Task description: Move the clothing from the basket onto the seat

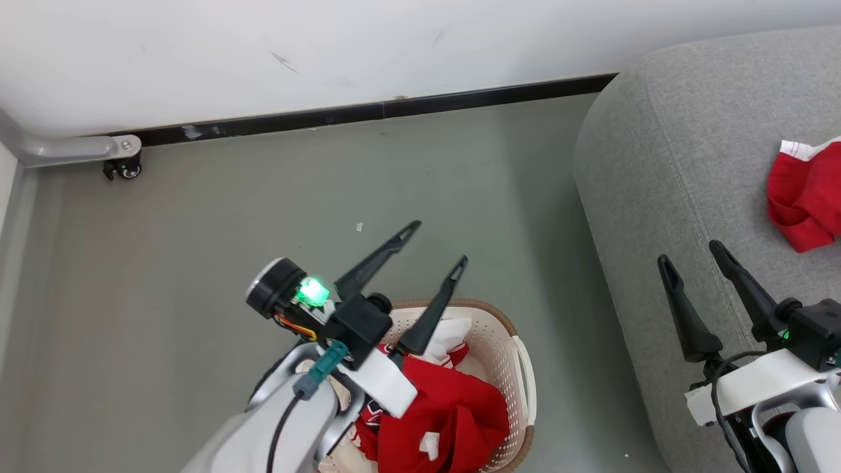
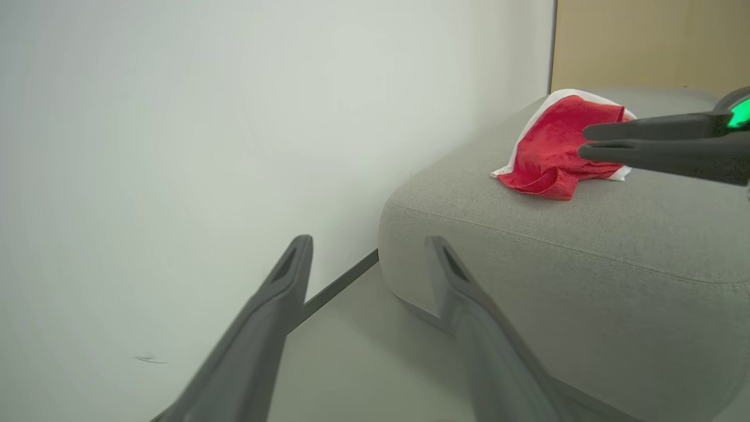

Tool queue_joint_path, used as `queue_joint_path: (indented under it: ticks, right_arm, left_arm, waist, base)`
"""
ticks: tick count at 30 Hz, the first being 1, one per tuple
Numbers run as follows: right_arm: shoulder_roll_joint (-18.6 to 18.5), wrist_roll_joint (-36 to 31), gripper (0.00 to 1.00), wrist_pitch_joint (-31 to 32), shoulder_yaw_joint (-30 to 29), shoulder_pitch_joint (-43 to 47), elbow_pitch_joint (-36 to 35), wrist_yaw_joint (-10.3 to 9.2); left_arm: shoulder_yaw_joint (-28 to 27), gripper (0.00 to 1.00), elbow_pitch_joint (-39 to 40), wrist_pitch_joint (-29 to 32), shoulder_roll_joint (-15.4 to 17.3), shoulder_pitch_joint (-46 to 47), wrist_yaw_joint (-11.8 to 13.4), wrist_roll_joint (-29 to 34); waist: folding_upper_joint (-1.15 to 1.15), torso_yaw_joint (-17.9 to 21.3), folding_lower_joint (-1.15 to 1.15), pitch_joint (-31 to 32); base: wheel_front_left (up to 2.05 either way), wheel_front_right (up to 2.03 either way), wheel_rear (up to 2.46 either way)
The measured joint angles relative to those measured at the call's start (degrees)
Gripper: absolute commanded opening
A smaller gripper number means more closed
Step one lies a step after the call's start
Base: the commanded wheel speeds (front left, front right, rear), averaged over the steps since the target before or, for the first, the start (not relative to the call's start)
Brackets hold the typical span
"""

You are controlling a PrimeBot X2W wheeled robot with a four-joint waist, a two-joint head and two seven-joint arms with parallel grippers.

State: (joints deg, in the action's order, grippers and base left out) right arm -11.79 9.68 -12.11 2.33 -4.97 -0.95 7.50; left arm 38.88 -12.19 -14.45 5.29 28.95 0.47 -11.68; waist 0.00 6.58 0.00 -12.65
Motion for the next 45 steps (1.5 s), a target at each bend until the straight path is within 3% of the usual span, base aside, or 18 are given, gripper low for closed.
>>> queue_joint_path:
  ticks: [14,20,35,45]
  right_arm:
    - [-0.49,-0.01,1.0,-0.18,-1.25,-0.05,-0.4,0.0]
    - [-0.46,-0.04,1.0,-0.25,-2.81,-0.04,-0.56,0.0]
    - [2.63,-1.94,1.0,-0.26,-9.04,2.25,-1.31,0.0]
    - [4.86,-2.49,1.0,-0.23,-11.33,4.93,-1.98,0.0]
  left_arm:
    - [-8.64,1.0,0.73,-0.01,0.37,-2.52,3.3,-4.67]
    - [-14.13,1.0,1.98,-0.01,2.44,-4.5,5.72,-6.06]
    - [-22.85,1.0,2.98,-0.01,5.3,-14.54,9.48,-8.09]
    - [-25.52,1.0,3.75,-0.01,5.61,-21.01,9.99,-9.44]
  waist:
    - [0.0,-1.31,0.0,1.9]
    - [0.0,-2.08,0.0,3.42]
    - [0.0,-3.55,0.0,7.61]
    - [0.0,-4.41,0.0,10.48]
  base:
    - [0.0,0.0,0.0]
    - [0.0,0.0,0.0]
    - [0.0,0.0,0.0]
    - [0.0,0.0,0.0]
